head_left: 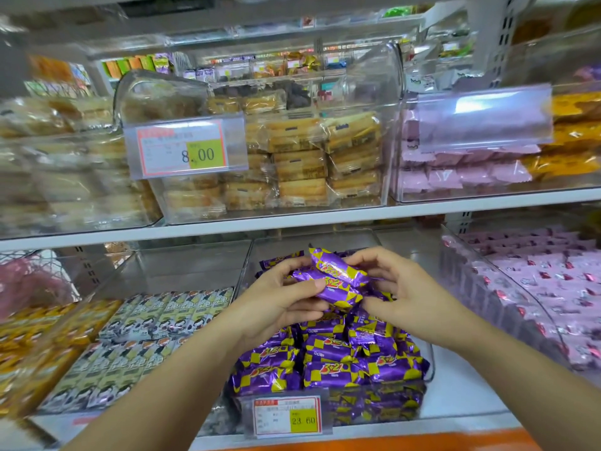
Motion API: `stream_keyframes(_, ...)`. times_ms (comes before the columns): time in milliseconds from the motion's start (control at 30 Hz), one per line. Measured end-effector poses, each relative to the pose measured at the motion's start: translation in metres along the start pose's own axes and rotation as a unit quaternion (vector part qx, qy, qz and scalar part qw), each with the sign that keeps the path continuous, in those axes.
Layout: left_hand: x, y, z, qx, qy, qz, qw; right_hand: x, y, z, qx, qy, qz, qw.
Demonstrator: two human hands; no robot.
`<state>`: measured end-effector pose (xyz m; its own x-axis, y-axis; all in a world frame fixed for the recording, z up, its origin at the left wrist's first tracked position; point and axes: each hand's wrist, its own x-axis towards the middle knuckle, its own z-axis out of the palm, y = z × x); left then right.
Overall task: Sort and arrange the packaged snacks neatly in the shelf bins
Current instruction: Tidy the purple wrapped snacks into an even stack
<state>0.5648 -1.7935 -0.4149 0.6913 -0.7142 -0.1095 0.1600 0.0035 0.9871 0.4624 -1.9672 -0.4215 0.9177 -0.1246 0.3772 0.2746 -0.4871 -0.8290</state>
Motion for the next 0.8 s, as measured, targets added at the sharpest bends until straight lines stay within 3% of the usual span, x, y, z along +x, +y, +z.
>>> stream_keyframes(133,-0.005,0.003,0.000,-0.021,0.010,0.003,1.000,0.001,-0.006,0.000,0.026,0.009,0.012,1.000)
stream_keyframes(300,-0.010,0.005,-0.003,-0.001,-0.003,0.021,1.000,0.009,-0.007,-0.001,0.180,-0.010,0.085,0.980)
stream_keyframes(400,-0.011,0.006,-0.003,0.024,-0.010,0.021,0.999,0.012,-0.005,0.002,0.155,-0.029,0.102,0.982)
stream_keyframes(533,-0.012,0.006,-0.007,0.064,-0.019,0.023,0.998,0.015,-0.005,-0.001,0.204,-0.105,0.129,0.965)
stream_keyframes(667,-0.013,0.007,-0.015,0.086,-0.003,0.026,0.996,0.014,-0.006,-0.003,0.164,-0.167,0.132,0.963)
stream_keyframes(800,-0.010,0.002,-0.021,0.008,0.057,0.028,0.998,0.010,-0.004,0.004,0.110,-0.105,0.097,0.984)
